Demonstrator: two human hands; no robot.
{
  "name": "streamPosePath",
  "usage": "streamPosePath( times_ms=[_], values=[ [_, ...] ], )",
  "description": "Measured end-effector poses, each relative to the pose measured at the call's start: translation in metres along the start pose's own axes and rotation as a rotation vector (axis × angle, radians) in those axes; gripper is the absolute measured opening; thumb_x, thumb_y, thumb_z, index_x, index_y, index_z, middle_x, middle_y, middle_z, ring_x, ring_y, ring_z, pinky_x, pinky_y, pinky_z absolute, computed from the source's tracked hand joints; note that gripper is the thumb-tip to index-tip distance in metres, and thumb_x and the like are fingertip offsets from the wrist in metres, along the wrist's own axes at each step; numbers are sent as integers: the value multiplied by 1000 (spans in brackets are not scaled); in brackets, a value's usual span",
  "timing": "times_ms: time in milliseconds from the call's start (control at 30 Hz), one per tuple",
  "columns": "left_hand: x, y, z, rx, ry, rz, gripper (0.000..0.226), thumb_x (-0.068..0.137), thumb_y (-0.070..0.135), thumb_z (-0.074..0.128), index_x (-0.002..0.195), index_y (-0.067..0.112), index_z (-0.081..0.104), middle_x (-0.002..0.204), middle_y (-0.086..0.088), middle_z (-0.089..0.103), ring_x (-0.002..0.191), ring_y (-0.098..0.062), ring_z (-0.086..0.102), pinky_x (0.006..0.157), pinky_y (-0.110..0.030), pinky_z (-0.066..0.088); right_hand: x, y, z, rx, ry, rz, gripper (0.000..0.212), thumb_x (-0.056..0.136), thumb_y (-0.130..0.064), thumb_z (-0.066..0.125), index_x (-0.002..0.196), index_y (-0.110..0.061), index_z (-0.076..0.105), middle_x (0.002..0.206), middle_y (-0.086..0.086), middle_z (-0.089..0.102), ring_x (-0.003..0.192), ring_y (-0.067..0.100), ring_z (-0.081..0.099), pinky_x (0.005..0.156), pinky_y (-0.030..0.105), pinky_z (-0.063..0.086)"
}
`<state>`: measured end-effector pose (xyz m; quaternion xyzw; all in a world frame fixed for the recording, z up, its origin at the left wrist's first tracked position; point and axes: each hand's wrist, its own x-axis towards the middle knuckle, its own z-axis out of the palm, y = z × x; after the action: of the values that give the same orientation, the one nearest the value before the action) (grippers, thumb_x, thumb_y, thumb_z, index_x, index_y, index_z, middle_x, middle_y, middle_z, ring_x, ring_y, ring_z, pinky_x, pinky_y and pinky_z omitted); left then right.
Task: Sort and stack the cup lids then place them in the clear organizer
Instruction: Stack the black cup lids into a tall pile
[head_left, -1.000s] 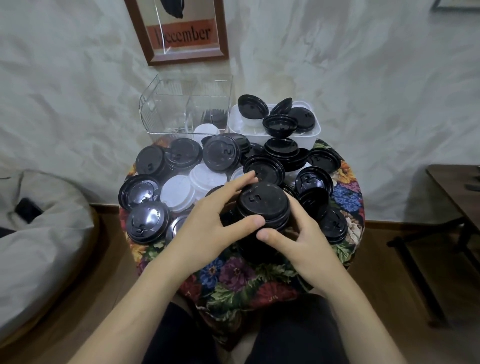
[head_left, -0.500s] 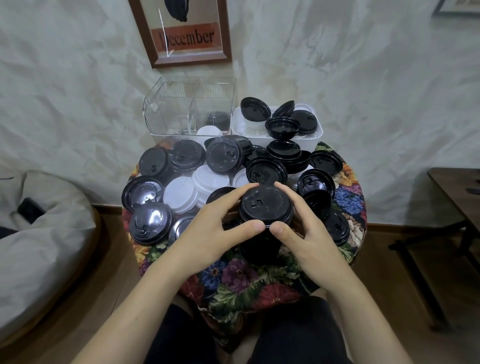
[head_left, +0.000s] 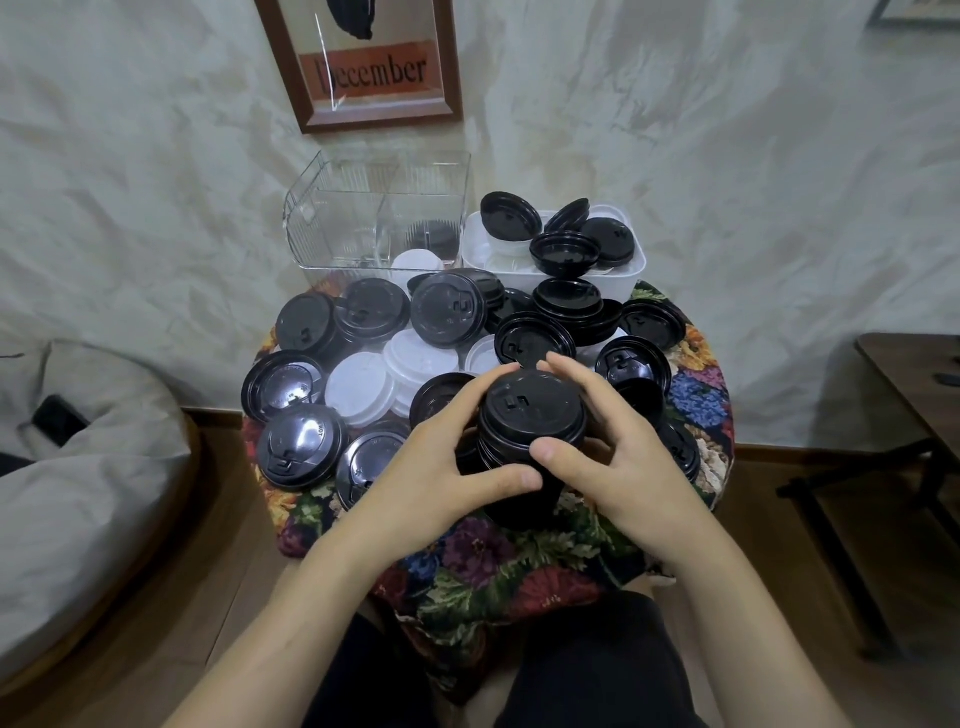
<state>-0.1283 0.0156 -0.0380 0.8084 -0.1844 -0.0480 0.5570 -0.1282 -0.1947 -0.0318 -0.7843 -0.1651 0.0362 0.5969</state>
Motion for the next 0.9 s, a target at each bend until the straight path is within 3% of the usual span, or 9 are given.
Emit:
streamPosePath(
  times_ms=[200, 333, 467, 767, 900],
  values=[
    [-2, -10, 13, -61, 64, -28, 98, 77, 40, 90, 154, 53, 32, 142, 29, 57, 133, 3, 53, 113, -31, 40, 3, -3, -2, 11, -20, 4, 64, 87, -34, 80, 145, -37, 53, 127, -26, 67, 120, -2, 64, 96, 14, 49],
    [-2, -14, 23, -124, 131, -19, 82, 79, 31, 87, 149, 36, 46, 137, 15, 65, 129, -7, 60, 108, -34, 45, 3, -2, -3, 16, -13, 7, 66, 87, -30, 82, 145, -33, 54, 128, -21, 69, 119, 2, 66, 97, 18, 51],
    [-2, -14, 23, -124, 159, -12, 74, 79, 27, 89, 144, 35, 53, 132, 12, 67, 125, -9, 62, 105, -31, 46, 3, -4, -4, -7, -19, -1, 60, 89, -21, 77, 144, -33, 55, 127, -20, 69, 120, 2, 65, 100, 20, 51],
    [-2, -13, 25, -101, 197, 0, 74, 77, 28, 89, 142, 34, 55, 130, 14, 69, 124, -8, 63, 106, -33, 48, 4, -6, -7, -27, -41, -32, 72, 87, -32, 79, 151, -38, 47, 138, -24, 62, 130, 0, 59, 109, 24, 47],
    [-1, -14, 26, -111, 190, -8, 74, 78, 29, 88, 144, 35, 53, 133, 13, 67, 126, -9, 62, 107, -34, 48, 7, -5, -9, -37, -67, -20, 65, 86, -32, 76, 146, -39, 52, 133, -23, 66, 126, 2, 62, 107, 27, 48]
  ],
)
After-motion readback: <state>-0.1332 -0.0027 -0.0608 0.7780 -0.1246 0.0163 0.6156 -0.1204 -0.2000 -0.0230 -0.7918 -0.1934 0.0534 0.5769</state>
